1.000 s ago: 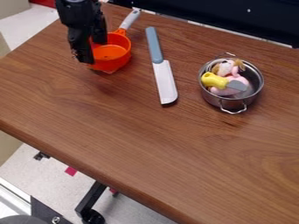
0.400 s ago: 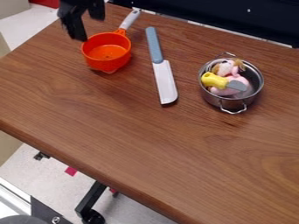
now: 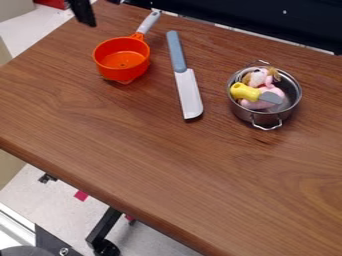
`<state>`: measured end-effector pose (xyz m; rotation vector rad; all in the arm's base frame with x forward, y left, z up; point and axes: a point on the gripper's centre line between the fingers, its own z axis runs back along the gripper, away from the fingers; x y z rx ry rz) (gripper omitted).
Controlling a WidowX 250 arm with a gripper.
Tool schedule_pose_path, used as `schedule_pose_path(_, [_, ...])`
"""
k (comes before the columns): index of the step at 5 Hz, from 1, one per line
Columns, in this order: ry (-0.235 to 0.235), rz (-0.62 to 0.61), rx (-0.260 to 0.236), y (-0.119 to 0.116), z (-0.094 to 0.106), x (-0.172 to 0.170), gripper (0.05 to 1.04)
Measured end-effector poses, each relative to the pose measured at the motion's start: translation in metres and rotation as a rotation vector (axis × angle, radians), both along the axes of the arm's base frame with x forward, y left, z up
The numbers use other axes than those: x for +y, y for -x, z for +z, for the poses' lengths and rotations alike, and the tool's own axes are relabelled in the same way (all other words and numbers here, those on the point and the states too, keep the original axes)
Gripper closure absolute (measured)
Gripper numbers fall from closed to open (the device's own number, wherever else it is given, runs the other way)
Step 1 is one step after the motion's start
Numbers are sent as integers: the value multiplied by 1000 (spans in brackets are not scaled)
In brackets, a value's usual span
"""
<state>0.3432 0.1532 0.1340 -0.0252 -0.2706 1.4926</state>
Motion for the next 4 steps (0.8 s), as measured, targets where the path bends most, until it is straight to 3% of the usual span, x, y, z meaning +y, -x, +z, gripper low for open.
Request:
schedule_pose_path(1, [-31,-245,35,-11,-8,-28,87])
schedule_pose_path(2, [-56,-478,94,-2,-21,-61,87])
schedule_pose_path(3, [-54,-582,82,13,-7,-96,87])
schedule_pose_path(4, [-56,-684,109,23,-7,-122,87])
